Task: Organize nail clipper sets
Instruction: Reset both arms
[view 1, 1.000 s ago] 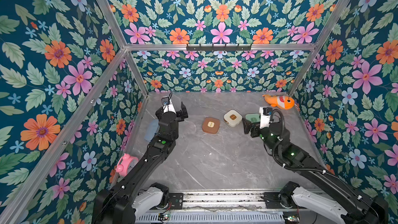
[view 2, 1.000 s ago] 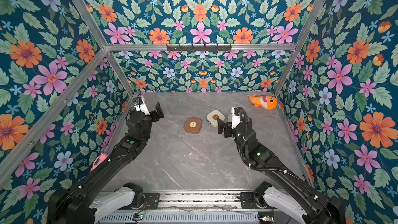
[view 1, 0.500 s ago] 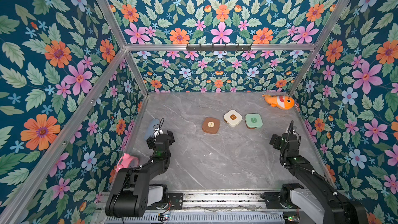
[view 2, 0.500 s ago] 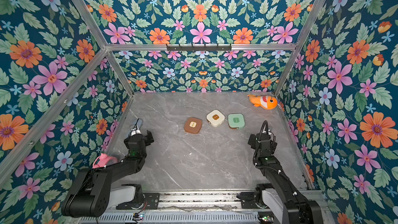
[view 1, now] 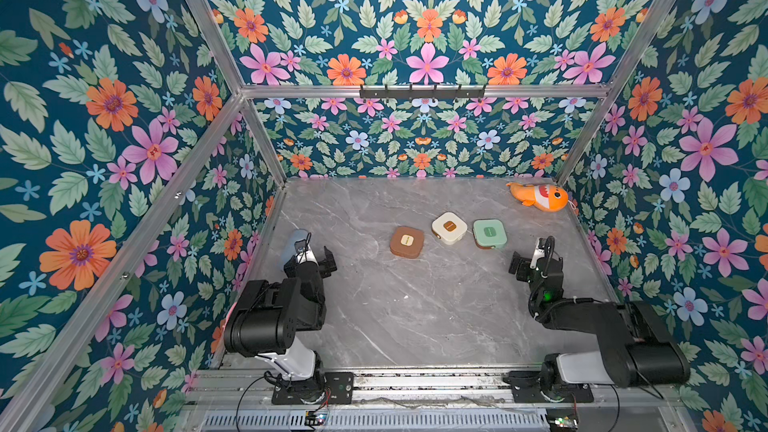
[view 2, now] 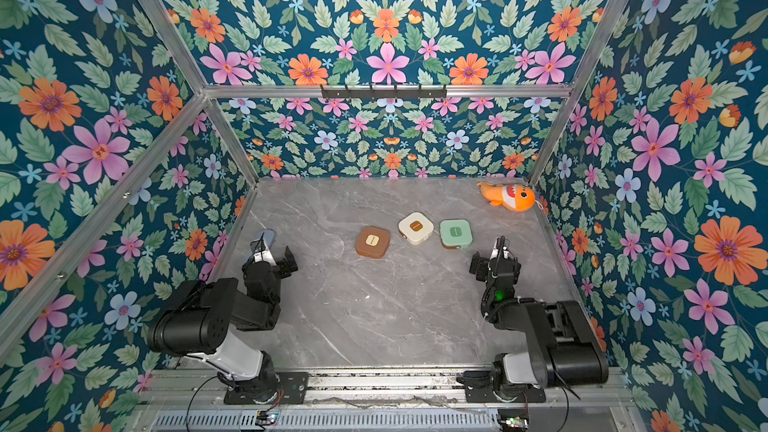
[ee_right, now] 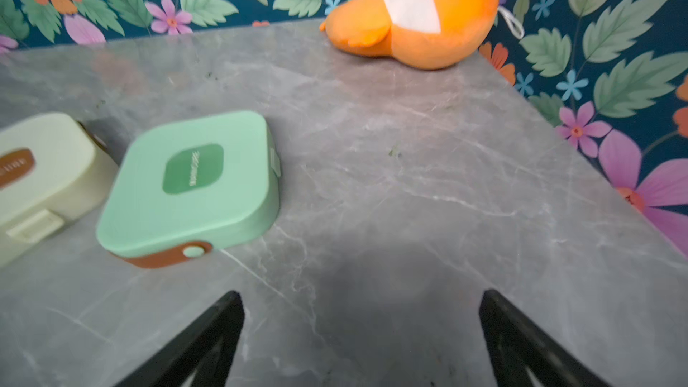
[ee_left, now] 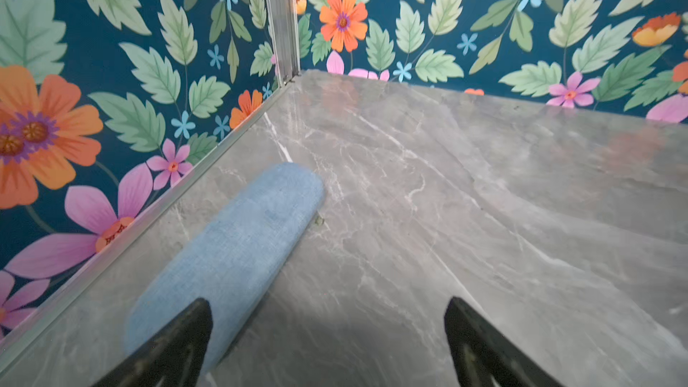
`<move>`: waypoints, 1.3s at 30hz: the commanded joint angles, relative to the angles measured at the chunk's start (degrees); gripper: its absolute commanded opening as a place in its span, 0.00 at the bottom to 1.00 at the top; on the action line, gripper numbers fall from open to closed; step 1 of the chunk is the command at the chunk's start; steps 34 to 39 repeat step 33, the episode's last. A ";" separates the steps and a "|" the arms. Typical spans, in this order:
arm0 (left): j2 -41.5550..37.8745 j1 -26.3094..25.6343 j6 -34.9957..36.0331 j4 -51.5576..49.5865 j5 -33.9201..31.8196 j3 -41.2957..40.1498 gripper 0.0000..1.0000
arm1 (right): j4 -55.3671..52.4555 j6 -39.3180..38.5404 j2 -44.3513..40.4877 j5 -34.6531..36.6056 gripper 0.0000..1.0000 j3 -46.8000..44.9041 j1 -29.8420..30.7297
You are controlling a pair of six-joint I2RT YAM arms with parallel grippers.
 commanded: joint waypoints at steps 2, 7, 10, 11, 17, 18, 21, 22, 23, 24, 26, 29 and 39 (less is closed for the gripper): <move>0.43 -0.08 1.66 0.11 3.40 2.61 0.99 | 2.19 -1.01 -0.34 -4.69 0.99 4.23 -1.31; 0.48 -0.10 1.54 -0.15 3.30 2.82 0.99 | 2.00 -0.19 0.25 -6.32 1.00 4.74 -2.58; 0.50 -0.09 1.63 -0.03 3.24 2.74 0.99 | 0.70 0.15 -0.38 -6.39 1.00 4.95 -2.63; 0.47 -0.11 1.63 0.13 3.26 2.67 0.99 | 2.25 -0.23 0.14 -6.22 0.99 4.70 -2.68; 0.38 -0.10 1.72 0.53 3.34 2.47 0.99 | 1.39 -0.31 -0.20 -6.50 0.99 4.76 -2.62; 0.42 -0.12 1.72 0.52 3.29 2.46 0.99 | 1.45 -0.31 -0.21 -6.48 0.99 4.68 -2.57; 0.47 -0.15 1.70 0.43 3.22 2.47 0.99 | 1.63 -0.25 -0.16 -6.45 0.99 4.68 -2.63; 0.51 -0.17 1.72 0.46 3.25 2.52 0.99 | 1.61 -0.28 -0.13 -6.42 1.00 4.70 -2.62; 0.48 -0.18 1.72 0.48 3.26 2.54 0.99 | 1.58 -0.28 -0.10 -6.45 0.99 4.69 -2.62; 0.52 -0.19 1.80 0.41 3.25 2.52 0.99 | 1.51 -0.26 -0.12 -6.47 1.00 4.71 -2.57; 0.47 -0.26 1.81 0.33 3.15 2.58 0.99 | 0.67 -0.06 -0.20 -6.87 1.00 5.11 -2.65; 0.60 -0.66 2.43 -0.57 2.56 3.12 1.00 | 0.19 0.13 -0.20 -7.28 0.99 5.27 -2.94; 0.72 -1.57 3.11 -1.18 1.42 3.54 1.00 | 1.42 -0.53 -0.09 -7.90 0.99 4.82 -2.96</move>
